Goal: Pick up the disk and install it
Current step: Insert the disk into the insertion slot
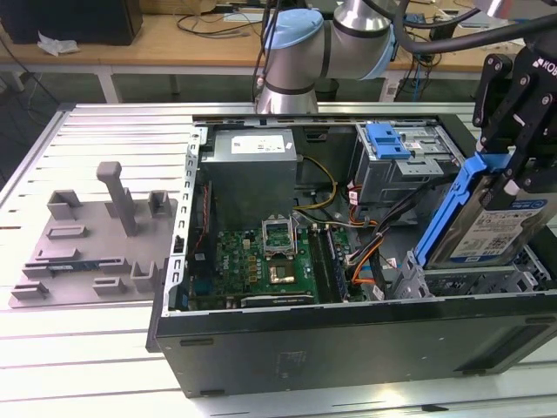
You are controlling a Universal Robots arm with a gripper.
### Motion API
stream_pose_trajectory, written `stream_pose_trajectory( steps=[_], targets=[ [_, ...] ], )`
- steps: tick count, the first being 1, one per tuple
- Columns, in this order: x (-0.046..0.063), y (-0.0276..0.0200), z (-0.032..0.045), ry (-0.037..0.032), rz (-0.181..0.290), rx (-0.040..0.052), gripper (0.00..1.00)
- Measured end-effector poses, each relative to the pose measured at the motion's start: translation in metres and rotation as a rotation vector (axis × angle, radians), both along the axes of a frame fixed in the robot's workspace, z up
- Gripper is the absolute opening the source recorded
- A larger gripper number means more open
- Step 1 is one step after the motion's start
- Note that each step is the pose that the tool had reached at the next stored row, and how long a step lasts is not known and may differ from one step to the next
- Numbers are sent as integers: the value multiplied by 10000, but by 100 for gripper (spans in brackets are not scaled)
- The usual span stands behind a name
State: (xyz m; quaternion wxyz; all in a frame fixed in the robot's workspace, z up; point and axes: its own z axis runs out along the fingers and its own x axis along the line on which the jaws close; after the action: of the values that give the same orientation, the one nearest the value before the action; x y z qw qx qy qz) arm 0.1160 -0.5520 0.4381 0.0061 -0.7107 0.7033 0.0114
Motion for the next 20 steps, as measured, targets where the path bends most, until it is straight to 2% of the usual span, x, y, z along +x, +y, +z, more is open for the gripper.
stream_pose_trajectory(
  steps=[20],
  targets=[
    [14, -23, -190, 0, 0, 0, 37]
  ],
)
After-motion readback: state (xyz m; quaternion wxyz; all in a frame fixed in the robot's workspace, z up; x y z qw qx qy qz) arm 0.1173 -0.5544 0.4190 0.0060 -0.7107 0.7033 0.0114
